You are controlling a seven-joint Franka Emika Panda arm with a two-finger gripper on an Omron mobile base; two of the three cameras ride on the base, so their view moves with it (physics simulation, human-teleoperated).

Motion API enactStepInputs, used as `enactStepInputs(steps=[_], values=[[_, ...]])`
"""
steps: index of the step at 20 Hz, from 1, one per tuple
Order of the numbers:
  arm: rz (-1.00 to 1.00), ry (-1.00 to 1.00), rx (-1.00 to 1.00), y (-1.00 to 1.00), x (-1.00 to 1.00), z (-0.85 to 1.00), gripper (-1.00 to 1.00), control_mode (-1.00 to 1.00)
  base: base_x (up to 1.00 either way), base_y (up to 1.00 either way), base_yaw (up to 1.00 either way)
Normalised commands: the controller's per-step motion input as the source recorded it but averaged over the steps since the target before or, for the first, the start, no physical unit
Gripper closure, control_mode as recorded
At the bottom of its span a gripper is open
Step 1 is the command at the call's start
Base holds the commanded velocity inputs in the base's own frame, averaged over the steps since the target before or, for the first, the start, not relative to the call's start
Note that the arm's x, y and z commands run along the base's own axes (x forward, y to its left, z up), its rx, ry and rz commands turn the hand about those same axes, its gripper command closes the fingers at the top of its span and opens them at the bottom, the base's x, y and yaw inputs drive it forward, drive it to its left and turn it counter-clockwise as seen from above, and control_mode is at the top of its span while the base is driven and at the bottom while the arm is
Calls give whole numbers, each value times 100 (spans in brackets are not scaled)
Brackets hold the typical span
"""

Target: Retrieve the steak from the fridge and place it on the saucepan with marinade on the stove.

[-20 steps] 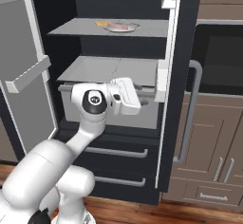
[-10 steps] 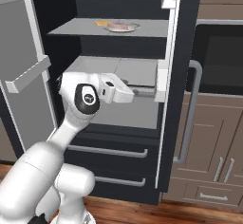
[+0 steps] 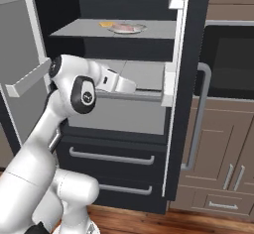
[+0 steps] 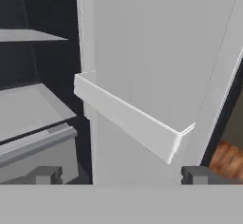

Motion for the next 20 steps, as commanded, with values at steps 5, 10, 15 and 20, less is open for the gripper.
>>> enactStepInputs(steps=[5,10,15,20], values=[[23,7,6,28,-32,22,-100,-100,0,0,0],[21,2,2,25,-53,9,-100,-100,0,0,0],[16,2,4,37,-31,25,-100,-100,0,0,0],[10,4,6,38,-1,39,-100,-100,0,0,0]])
